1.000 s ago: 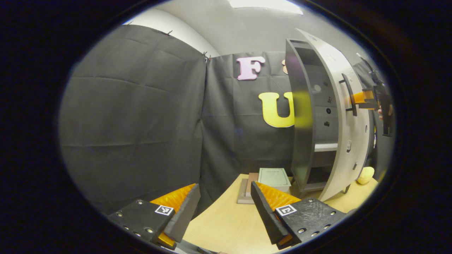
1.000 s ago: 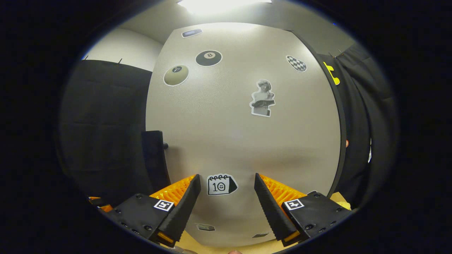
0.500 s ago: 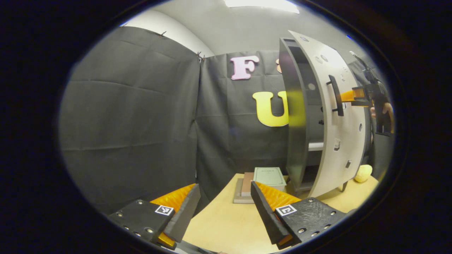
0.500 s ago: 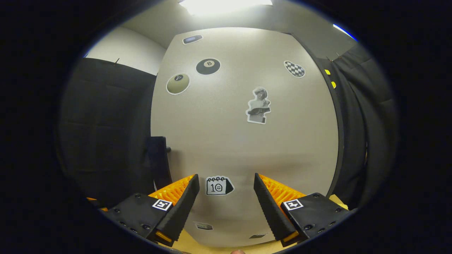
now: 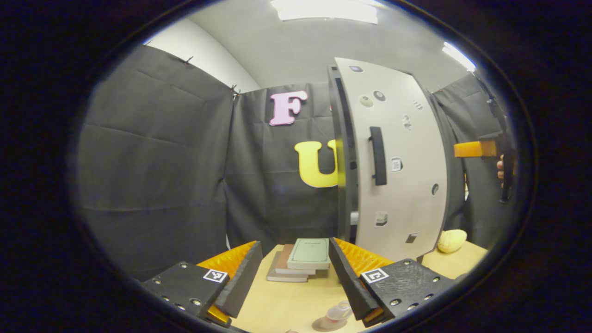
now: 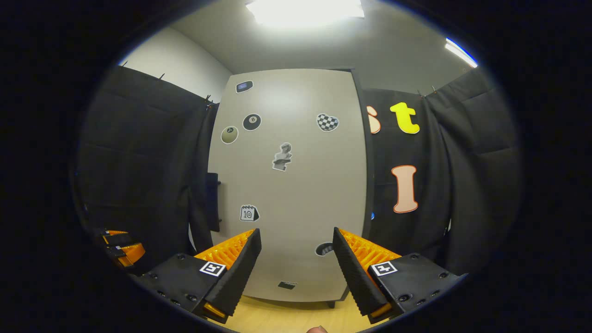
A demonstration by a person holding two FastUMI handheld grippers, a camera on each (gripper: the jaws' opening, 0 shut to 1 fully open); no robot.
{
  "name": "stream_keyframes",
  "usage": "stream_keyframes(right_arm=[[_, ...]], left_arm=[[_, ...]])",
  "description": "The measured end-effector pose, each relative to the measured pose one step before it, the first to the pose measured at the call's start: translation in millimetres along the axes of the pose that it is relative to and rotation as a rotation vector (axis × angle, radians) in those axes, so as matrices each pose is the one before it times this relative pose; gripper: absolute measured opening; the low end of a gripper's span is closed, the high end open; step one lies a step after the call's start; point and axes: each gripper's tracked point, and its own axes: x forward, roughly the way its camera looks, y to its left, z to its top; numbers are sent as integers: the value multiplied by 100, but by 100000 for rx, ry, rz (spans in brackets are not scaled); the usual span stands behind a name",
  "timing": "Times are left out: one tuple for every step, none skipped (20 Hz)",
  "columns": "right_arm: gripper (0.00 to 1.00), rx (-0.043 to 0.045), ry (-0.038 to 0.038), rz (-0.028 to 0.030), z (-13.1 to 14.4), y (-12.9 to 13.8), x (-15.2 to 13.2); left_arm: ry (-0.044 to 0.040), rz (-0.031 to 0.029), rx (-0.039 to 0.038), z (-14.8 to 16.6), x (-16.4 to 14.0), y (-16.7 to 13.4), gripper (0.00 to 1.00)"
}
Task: Open the cabinet door with the right hand, grasp the bottle in the cabinet with the left hand and place it on the coaster, then close the cabinet door with the right hand.
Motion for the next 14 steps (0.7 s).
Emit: stream_keyframes(right_arm=[[98, -283, 363, -869, -254, -1182, -1494], [94, 53, 284, -660, -271, -1147, -1390], [98, 368, -118, -1177, -233, -1278, -1357], [98, 30, -164, -1139, -308, -1307, -1223], [98, -523, 225, -1150, -407, -1243, -1185], [98, -611, 69, -1239, -508, -1239, -1132], [98, -601, 331, -996, -447, -1131, -1086], [94, -356, 519, -985, -368, -1028, -913], [98, -373, -124, -1260, -273, -943, -964], [98, -460, -155, -1877, -224, -886, -944], [98, -493, 234, -1329, -305, -705, -736], [94, -519, 371, -656, -409, -508, -841], [98, -572, 217, -569, -302, -330, -702], [98, -292, -52, -1005, -269, -370, -645]], left_arm=[[-636, -1289, -26, 421, -159, -1612, 87], [-606, -1331, -198, 583, -353, -1544, 87], [-711, -1586, -278, 567, -323, -1811, 87], [-730, -1770, -46, 598, -279, -1633, 87], [-496, -906, 409, 434, -244, -1741, 87], [-277, -357, 495, 430, -382, -1181, 88], [-136, -578, 358, 183, -415, -1224, 89], [-336, -224, 268, 356, -458, -1111, 87], [-512, -511, 268, 355, -268, -1017, 87], [-526, -744, 419, 289, -281, -748, 87], [-134, -828, 728, 293, -358, -718, 87], [-186, -548, 752, 146, -243, -544, 87], [-470, -564, 717, 413, -238, -392, 87], [-532, -424, 572, 304, -230, -310, 87]])
